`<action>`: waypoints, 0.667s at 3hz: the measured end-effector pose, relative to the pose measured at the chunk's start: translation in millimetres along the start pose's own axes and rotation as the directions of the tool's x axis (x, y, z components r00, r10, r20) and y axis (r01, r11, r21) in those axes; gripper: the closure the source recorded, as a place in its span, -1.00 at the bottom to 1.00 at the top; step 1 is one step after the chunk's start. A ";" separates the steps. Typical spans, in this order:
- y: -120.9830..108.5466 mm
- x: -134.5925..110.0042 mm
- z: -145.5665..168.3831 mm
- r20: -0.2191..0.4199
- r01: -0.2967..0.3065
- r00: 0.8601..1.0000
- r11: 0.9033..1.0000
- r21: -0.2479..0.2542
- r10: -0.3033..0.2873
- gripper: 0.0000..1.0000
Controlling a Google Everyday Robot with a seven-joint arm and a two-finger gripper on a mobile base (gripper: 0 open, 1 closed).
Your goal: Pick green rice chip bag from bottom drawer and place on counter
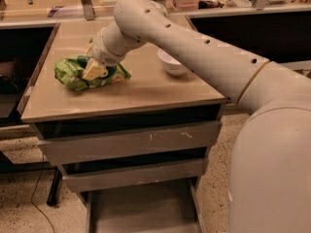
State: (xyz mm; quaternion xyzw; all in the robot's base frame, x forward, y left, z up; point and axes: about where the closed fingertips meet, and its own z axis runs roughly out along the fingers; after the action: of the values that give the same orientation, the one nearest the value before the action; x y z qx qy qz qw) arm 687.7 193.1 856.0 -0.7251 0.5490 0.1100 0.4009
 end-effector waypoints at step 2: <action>0.0 0.0 0.1 0.000 0.000 1.000 1.000 0.000 0.000 -0.75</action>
Offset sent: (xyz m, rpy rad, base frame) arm 0.0000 0.0000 0.0000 0.0000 0.0000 0.0000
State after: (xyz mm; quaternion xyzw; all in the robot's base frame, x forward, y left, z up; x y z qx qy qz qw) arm 687.7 193.2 856.0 -0.7251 0.5490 0.1100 0.4008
